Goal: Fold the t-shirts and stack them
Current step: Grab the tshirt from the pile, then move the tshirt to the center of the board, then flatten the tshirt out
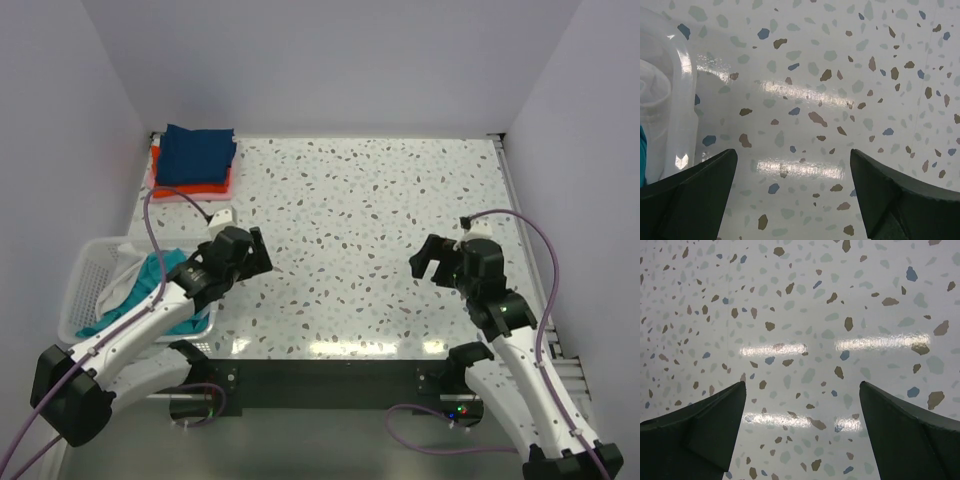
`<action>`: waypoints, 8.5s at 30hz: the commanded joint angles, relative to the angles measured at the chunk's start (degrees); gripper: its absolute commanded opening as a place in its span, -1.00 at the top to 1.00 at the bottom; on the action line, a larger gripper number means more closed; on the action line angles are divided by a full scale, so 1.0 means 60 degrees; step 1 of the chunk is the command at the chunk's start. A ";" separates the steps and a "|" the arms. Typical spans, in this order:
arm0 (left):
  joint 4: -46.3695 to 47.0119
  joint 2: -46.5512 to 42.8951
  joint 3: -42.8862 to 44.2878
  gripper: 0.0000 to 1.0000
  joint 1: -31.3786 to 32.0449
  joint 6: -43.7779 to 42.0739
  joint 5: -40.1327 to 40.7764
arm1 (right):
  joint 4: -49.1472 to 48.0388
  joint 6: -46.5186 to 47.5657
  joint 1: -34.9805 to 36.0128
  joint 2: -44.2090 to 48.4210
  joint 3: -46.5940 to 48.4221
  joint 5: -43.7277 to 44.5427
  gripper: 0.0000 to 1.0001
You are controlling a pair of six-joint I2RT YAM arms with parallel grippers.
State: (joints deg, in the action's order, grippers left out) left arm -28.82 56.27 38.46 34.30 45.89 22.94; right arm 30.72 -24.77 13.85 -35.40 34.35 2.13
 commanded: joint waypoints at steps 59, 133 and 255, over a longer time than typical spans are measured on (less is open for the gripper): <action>-0.1672 0.0861 -0.0433 0.02 -0.8164 0.3441 0.1538 | 0.0095 0.0159 -0.0008 -0.0970 0.0545 -0.0121 -0.98; 0.2107 0.0406 0.8503 1.00 -0.7465 0.0526 -0.7632 | 0.0358 0.0042 -0.0022 0.0787 0.1262 0.1915 -0.98; 0.1097 0.3307 -0.0902 1.00 0.0010 0.1258 -0.1567 | -0.2524 0.0642 0.0094 -0.4380 0.2359 -0.0340 -0.98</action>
State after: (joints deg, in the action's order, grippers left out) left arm -24.47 75.99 34.70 34.81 54.94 13.63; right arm 25.91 -22.76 13.89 -56.75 43.35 4.32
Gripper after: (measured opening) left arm 0.019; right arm 0.987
